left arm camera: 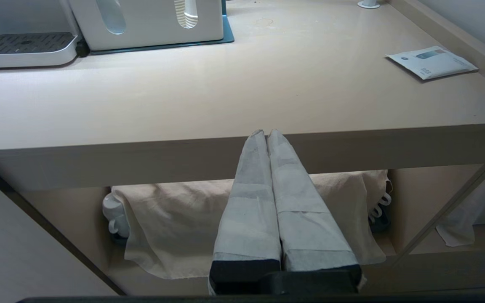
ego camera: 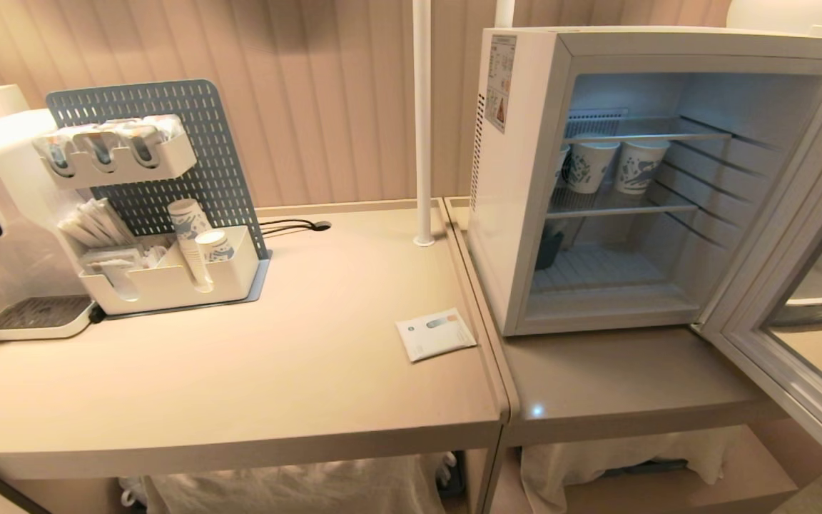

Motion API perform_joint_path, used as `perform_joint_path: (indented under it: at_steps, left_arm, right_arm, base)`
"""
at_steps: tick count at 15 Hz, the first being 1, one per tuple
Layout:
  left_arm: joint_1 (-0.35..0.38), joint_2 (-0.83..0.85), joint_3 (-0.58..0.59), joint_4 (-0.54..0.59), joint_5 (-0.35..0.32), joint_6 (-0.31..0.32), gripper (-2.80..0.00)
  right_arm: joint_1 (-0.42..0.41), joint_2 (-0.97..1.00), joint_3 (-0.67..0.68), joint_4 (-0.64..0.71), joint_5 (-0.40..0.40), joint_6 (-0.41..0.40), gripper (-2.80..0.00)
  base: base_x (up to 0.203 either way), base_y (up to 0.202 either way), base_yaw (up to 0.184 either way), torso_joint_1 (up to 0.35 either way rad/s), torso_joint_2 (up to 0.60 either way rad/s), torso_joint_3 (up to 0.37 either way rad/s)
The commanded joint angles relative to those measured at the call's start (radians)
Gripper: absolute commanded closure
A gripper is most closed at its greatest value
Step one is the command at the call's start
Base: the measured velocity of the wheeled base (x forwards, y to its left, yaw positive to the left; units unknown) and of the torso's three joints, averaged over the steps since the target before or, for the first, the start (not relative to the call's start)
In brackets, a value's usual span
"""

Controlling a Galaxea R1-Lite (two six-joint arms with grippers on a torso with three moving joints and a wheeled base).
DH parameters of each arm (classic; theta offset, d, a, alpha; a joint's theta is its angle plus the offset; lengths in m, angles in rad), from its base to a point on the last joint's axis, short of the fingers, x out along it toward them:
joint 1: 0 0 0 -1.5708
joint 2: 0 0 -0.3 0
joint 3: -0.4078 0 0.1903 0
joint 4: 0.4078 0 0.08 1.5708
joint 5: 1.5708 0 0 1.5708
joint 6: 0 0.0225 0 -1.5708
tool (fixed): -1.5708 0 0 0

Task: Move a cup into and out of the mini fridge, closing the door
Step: Place the yoghurt on the table

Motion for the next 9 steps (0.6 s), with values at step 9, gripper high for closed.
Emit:
perform_joint_path:
  at_steps: [9]
  left_arm:
    - [0.0,0.0,0.0,0.0,0.0,0.0,0.0]
  right_arm:
    - [-0.021,-0.525,0.57,-0.031,0.729,-0.197,0.0]
  base:
    - [0.0,0.0,0.0,0.0,0.0,0.0]
